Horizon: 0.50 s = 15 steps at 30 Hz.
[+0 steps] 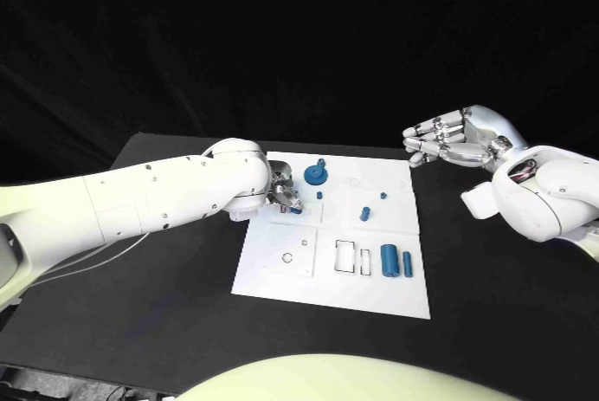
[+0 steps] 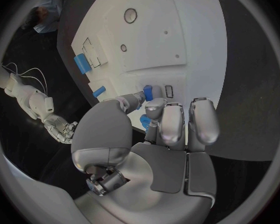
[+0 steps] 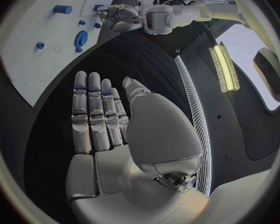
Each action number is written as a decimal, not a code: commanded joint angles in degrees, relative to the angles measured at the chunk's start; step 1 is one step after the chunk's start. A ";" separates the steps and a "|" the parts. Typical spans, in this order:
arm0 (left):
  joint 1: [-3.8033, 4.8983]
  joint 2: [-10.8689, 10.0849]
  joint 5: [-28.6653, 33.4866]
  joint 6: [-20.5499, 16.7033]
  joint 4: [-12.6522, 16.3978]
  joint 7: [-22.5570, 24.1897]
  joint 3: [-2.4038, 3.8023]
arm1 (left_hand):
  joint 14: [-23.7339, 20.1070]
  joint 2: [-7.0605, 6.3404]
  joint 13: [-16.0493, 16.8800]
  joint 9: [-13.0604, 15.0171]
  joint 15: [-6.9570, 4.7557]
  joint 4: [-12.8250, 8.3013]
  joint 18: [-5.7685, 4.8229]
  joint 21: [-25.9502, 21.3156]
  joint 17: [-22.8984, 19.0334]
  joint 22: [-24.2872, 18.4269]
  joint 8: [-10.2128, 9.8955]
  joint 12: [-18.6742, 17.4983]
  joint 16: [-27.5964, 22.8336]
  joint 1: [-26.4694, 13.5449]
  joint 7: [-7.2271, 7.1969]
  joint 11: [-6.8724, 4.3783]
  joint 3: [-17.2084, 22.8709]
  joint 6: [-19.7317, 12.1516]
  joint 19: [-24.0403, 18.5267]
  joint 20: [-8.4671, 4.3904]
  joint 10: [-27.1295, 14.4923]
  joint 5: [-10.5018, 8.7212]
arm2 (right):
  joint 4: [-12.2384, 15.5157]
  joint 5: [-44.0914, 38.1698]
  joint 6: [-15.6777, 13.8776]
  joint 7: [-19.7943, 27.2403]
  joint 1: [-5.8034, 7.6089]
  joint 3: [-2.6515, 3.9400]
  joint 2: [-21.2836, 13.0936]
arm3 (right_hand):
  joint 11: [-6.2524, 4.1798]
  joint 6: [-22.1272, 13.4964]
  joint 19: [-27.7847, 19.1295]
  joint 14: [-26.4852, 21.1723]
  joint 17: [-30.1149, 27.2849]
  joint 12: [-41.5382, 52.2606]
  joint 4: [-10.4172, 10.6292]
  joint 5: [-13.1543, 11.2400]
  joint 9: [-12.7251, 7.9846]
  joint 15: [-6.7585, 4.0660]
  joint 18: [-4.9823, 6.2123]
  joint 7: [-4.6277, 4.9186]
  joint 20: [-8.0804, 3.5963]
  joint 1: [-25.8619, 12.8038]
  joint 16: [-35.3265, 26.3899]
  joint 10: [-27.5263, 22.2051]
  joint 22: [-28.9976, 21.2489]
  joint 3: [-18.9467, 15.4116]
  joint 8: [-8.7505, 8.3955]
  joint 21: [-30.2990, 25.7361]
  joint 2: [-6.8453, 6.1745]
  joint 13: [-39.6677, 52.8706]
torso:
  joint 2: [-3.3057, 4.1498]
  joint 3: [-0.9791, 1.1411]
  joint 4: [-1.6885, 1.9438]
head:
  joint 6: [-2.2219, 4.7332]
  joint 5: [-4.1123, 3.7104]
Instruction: Assemble the parts on the task board
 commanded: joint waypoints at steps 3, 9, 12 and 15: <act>-0.25 0.78 1.19 4.68 -0.90 -0.51 -0.23 | 0.78 0.18 0.14 -0.09 -0.47 -8.22 -1.00 0.30 -0.09 0.17 0.23 0.15 0.28 -0.81 -0.48 -0.14 8.61 0.20 0.52 -0.13 0.33 0.08 | 0.07 0.04 0.42 0.11 -0.01 0.02 0.03 | 0.04 -0.37 0.04 -0.23 -0.08 -0.02 0.20 0.19 -0.09 0.01 0.40 0.12 0.22 -0.62 -0.19 -0.34 -0.06 -0.10 -0.13 -0.37 0.08 -0.06 | -0.02 0.01 -0.04 | -0.08 0.01; -0.24 1.80 1.78 5.07 -2.18 -0.78 -0.23 | 0.78 0.98 0.21 0.01 -0.57 -8.29 -1.03 0.38 -0.09 0.34 0.36 0.19 0.29 -0.77 -0.56 -0.26 8.95 0.25 0.60 -0.22 0.39 0.15 | 0.09 0.04 0.45 0.09 -0.01 0.02 0.07 | 0.04 -0.37 0.04 -0.23 -0.08 -0.02 0.20 0.19 -0.09 0.01 0.40 0.12 0.22 -0.62 -0.19 -0.34 -0.06 -0.10 -0.13 -0.37 0.08 -0.06 | 0.00 0.02 -0.07 | -0.11 -0.08; -0.23 2.24 2.41 5.72 -2.64 -0.94 -0.22 | 0.78 1.20 0.15 0.04 -0.59 -8.38 -1.02 0.35 -0.10 0.29 0.40 0.15 0.28 -0.73 -0.56 -0.27 9.08 0.22 0.58 -0.25 0.36 0.16 | 0.08 0.04 0.48 0.09 -0.01 0.02 0.07 | 0.00 -0.33 0.08 -0.21 -0.07 0.00 0.20 0.33 -0.09 -0.01 0.41 0.08 0.22 -0.64 -0.17 -0.31 -0.16 -0.06 -0.10 -0.38 0.11 -0.05 | 0.00 0.03 -0.08 | -0.16 -0.16; -0.22 2.60 2.67 5.88 -2.83 -1.00 -0.22 | 0.78 1.24 0.11 0.05 -0.60 -8.43 -1.02 0.35 -0.09 0.29 0.41 0.13 0.29 -0.72 -0.56 -0.27 9.12 0.21 0.58 -0.26 0.33 0.16 | 0.06 0.04 0.50 0.10 -0.01 0.02 0.08 | 0.00 -0.33 0.08 -0.21 -0.07 0.00 0.20 0.33 -0.09 -0.01 0.41 0.08 0.22 -0.64 -0.17 -0.31 -0.16 -0.06 -0.10 -0.38 0.11 -0.05 | -0.02 0.01 0.00 | -0.29 -0.24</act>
